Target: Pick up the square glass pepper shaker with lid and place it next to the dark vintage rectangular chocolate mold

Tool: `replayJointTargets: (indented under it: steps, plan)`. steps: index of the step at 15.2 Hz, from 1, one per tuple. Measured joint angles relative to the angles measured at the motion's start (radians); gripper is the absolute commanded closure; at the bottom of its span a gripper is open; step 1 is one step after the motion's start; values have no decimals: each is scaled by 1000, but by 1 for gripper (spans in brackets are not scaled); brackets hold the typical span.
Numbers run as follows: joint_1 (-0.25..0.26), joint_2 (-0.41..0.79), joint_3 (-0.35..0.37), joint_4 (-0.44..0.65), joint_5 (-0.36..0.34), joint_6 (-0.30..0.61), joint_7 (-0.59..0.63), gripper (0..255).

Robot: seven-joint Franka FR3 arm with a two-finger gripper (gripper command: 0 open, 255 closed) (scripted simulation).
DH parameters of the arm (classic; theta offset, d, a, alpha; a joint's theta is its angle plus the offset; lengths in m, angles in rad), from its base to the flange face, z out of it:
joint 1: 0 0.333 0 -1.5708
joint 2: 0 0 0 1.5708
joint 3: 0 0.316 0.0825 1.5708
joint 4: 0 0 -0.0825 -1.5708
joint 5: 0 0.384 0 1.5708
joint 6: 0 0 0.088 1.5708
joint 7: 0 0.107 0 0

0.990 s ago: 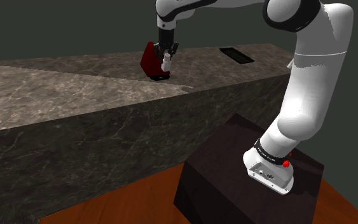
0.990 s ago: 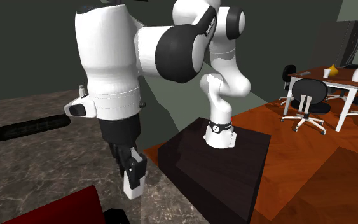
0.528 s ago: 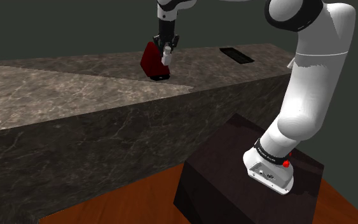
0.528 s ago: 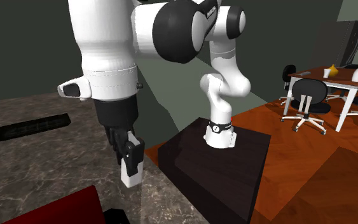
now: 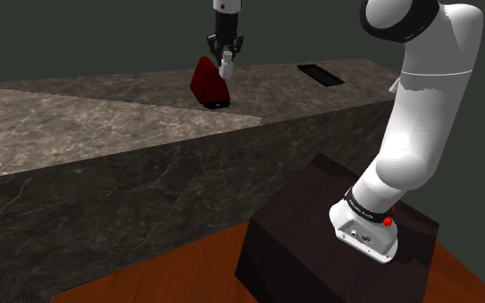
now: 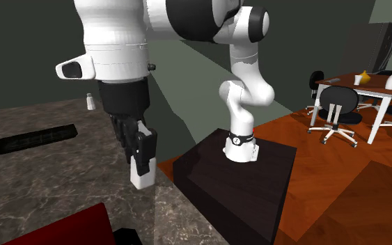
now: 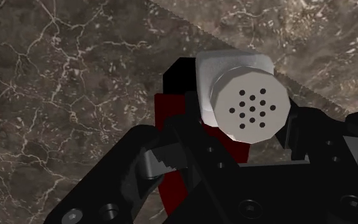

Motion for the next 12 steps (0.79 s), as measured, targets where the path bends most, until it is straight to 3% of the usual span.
replayJointTargets:
  steps: [2,12]
  plan:
    - [-6,-5,-3,15,1,-20,-9,255]
    - [-140,-96,-73,-102,17,9,-211,255]
